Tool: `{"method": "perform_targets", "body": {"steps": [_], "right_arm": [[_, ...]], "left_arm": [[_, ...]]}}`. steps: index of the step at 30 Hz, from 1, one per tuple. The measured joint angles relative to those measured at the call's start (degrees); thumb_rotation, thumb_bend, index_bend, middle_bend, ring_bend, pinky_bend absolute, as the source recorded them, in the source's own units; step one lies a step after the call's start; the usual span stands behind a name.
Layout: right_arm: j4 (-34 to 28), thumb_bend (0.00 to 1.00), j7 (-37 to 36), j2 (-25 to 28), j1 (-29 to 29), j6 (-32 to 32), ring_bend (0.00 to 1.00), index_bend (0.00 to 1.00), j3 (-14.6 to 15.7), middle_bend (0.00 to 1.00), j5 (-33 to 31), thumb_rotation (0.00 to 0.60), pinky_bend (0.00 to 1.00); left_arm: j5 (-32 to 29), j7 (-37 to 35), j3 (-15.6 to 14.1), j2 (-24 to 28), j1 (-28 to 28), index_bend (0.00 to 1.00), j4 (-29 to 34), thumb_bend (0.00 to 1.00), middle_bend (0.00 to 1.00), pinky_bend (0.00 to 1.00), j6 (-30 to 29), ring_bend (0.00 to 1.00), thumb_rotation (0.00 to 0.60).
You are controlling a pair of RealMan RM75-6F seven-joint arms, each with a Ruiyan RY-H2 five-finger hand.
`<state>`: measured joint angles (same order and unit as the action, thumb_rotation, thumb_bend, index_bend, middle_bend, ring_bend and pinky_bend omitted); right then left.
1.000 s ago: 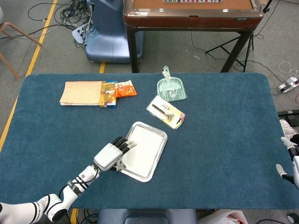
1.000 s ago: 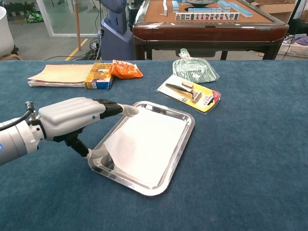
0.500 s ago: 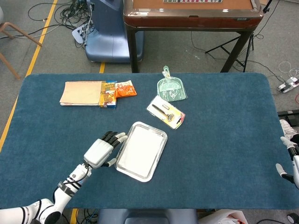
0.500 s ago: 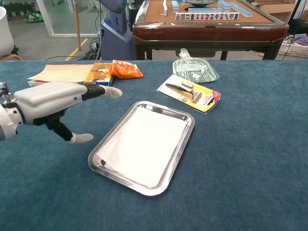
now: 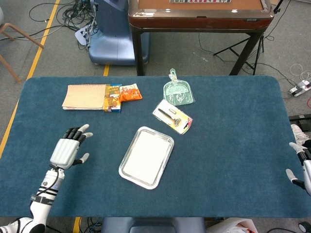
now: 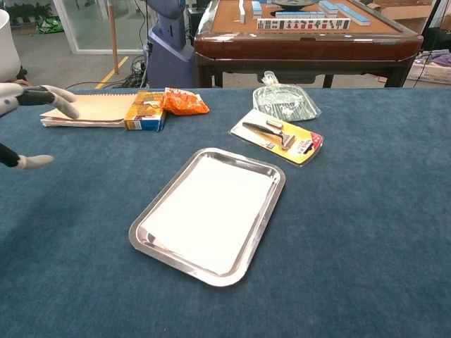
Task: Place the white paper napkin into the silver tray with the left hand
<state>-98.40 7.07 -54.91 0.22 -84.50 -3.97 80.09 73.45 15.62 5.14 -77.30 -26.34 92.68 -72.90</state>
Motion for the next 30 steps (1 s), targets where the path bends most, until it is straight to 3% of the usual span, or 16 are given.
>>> {"method": "perform_targets", "body": {"steps": [10, 19, 30], "right_arm": [[-1.3, 0.28, -1.4, 0.8, 0.7, 1.5, 0.21, 0.20, 1.0, 0.26, 2.3, 0.600, 0.28], [0.1, 0.28, -4.8, 0.4, 1.7, 1.4, 0.21, 0.21, 1.3, 0.27, 6.1, 0.600, 0.28], [1.2, 0.28, -3.2, -0.6, 2.4, -0.2, 0.21, 0.21, 0.9, 0.27, 7.3, 0.600, 0.28]], "left_arm": [[-1.0, -3.3, 0.1, 3.6, 7.3, 0.24, 0.9, 0.24, 0.10, 0.07, -8.3, 0.11, 0.600], [1.2, -3.6, -1.5, 6.6, 13.1, 0.24, 5.4, 0.24, 0.10, 0.07, -14.5, 0.11, 0.600], [4.0, -0.9, -3.4, 8.7, 17.4, 0.24, 9.2, 0.24, 0.10, 0.07, -17.9, 0.11, 0.600]]}}
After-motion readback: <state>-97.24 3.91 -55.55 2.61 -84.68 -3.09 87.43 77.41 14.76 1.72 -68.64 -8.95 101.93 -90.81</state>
